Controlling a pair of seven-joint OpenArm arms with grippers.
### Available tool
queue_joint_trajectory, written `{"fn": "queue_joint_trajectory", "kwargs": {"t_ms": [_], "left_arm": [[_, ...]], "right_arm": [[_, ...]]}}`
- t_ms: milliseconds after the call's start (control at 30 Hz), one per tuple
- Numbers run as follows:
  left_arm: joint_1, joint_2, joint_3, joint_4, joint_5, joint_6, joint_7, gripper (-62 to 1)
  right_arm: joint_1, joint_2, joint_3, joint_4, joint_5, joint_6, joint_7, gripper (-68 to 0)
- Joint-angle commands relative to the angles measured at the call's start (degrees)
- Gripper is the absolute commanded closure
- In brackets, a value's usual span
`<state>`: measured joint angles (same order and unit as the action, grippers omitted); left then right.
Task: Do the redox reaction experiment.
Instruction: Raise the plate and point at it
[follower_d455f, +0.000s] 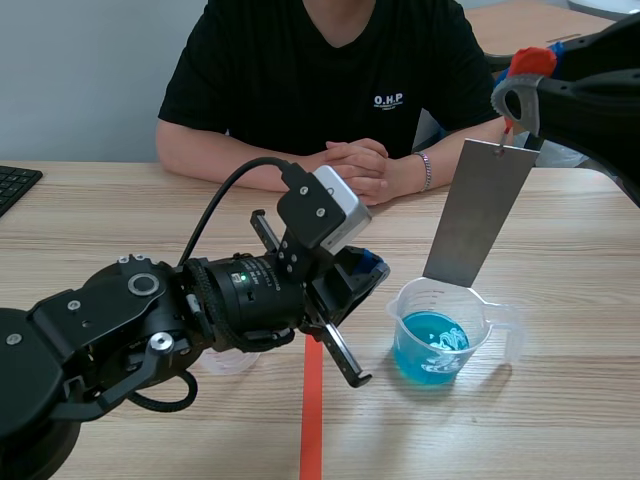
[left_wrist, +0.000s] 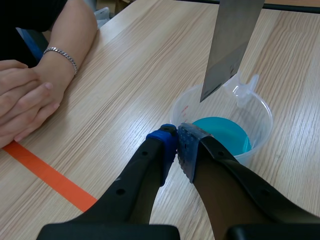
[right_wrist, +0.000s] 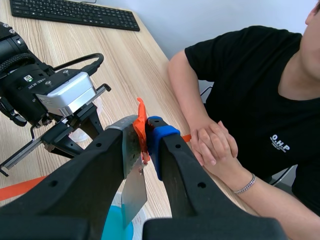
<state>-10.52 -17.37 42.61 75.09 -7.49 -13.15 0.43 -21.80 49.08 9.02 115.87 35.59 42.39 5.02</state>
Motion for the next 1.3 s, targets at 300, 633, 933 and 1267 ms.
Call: {"fn": "queue_joint_trajectory", "kwargs": {"t_ms": [300, 633, 933, 1267], "left_arm": [[-0.79, 0.98, 1.95, 0.92, -0.37, -0.07, -0.98, -4.9], [-1.11, 1.33, 2.38, 0.7, -0.35, 0.98, -1.03, -4.9], [-1.25, 1.33, 2.38, 0.57, -0.35, 1.92, -1.01, -4.9], [-1.25, 1.33, 2.38, 0.57, -0.35, 1.92, -1.01, -4.9]], "right_arm": [[0.52, 0.74, 0.72, 0.76, 0.92, 0.33, 0.66, -1.5], [0.52, 0.74, 0.72, 0.76, 0.92, 0.33, 0.66, -1.5], [0.52, 0.74, 0.72, 0.76, 0.92, 0.33, 0.63, -1.5], [0.52, 0.74, 0.72, 0.76, 0.92, 0.33, 0.63, -1.5]]}}
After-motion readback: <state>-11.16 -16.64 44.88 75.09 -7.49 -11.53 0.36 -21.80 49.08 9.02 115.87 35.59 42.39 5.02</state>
